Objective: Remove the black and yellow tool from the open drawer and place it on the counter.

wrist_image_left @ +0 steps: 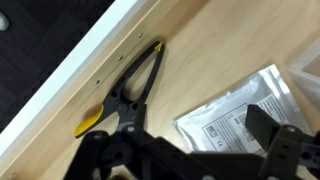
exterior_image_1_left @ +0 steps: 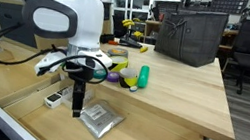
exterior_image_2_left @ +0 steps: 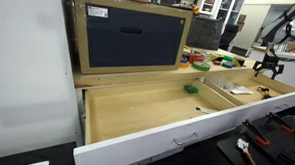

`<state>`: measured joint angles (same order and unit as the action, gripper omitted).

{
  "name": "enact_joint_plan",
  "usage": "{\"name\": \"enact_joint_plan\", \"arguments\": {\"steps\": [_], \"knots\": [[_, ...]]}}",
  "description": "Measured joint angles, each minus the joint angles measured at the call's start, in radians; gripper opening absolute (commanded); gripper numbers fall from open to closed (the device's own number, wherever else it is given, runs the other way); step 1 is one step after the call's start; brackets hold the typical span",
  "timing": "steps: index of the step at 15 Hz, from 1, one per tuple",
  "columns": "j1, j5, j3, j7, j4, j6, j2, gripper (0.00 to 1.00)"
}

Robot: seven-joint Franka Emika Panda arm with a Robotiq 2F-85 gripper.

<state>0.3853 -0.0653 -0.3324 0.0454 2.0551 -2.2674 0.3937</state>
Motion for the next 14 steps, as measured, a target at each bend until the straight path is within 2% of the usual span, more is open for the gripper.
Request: {"name": "enact_joint_plan", "arguments": {"steps": [7,14], "knots": [[0.062,-0.001,0.000,0.001,-0.181,0.000,0.211,1.00],[0.117,0.000,-0.001,0.001,-0.315,0.001,0.374,1.00]]}}
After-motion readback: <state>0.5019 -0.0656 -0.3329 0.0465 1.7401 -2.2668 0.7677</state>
